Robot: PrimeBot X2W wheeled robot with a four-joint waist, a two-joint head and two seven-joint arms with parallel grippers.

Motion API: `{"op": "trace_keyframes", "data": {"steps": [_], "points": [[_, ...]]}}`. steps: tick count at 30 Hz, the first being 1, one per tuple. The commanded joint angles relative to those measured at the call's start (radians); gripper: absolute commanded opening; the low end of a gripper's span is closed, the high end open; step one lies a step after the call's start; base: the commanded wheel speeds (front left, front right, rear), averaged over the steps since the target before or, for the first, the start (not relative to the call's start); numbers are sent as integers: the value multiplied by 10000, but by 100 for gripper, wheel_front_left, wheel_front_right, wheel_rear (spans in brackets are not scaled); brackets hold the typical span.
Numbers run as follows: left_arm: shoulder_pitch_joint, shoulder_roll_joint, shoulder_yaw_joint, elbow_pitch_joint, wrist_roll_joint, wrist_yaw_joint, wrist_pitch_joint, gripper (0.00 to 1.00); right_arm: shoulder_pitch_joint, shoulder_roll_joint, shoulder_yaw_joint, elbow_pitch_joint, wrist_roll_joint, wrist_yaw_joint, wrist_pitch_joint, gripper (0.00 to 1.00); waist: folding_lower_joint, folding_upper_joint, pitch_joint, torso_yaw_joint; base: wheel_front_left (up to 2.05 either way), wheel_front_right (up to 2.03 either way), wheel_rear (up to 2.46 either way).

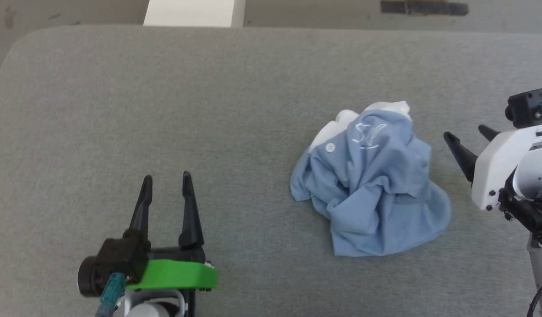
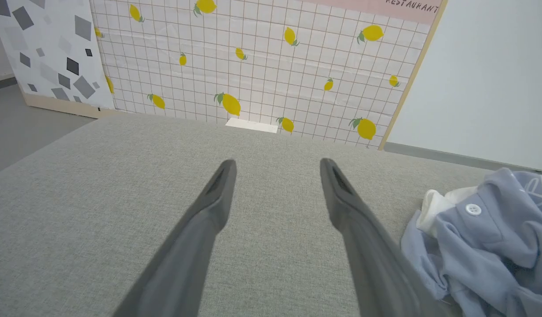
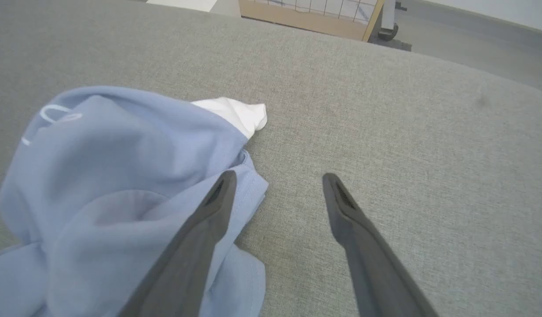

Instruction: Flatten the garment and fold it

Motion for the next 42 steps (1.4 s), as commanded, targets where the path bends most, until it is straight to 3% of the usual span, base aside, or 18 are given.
{"op": "trace_keyframes", "data": {"steps": [1, 11, 12, 13, 14, 15, 16, 25, 33, 37, 41, 42], "points": [[-231, -107, 10, 53, 188, -105, -77, 100, -147, -56, 114, 205, 131, -15, 114, 100, 0, 0, 507, 507, 0, 0, 0], [-586, -344, -89, 354, 635, -435, -77, 100, -281, 230, 521, 2194, 35, -15, 101, 100, 0, 0, 737, 1068, 0, 0, 0], [-604, -362, -87, 360, 663, -447, -77, 100, -319, 329, 401, 2398, -37, -15, 66, 68, 0, 0, 756, 1095, 0, 0, 0], [-613, -380, -86, 364, 684, -452, -77, 100, -352, 377, 367, 2529, -128, -15, 42, 43, 0, 0, 762, 1109, 0, 0, 0], [-613, -405, -84, 367, 705, -455, -77, 100, -394, 412, 349, 2650, -243, -15, -19, 29, 0, 0, 764, 1115, 0, 0, 0], [-603, -425, -75, 368, 716, -454, -77, 100, -432, 441, 288, 2735, -335, -15, -105, 5, 0, 0, 759, 1107, 0, 0, 0], [-579, -447, -54, 377, 724, -451, -78, 100, -483, 475, 200, 2819, -450, -15, -250, 0, 0, 0, 734, 1084, 0, 0, 0], [-171, -472, 285, 453, 711, -441, -78, 100, -946, 419, -408, 2483, -271, -15, -1086, 0, 0, 0, -99, 494, 0, 0, 0], [254, -359, 468, 348, 678, -462, -78, 100, 285, -165, -3125, 1182, -215, -15, -1157, 0, 0, 0, -509, 98, 0, 0, 0], [349, -320, 433, 342, 680, -468, -78, 100, 1938, 202, -4773, 853, -602, -15, -1089, 0, 0, 0, -444, 55, 0, 0, 0], [381, -239, 467, 326, 677, -439, -52, 100, 3206, 944, -5528, 898, -824, -15, -1136, 0, 0, 0, -385, -62, 0, 0, 0], [385, -221, 481, 322, 676, -428, -42, 100, 3334, 1065, -5582, 898, -848, -15, -1188, 9, 0, 0, -377, -102, 0, 0, 0]]}}
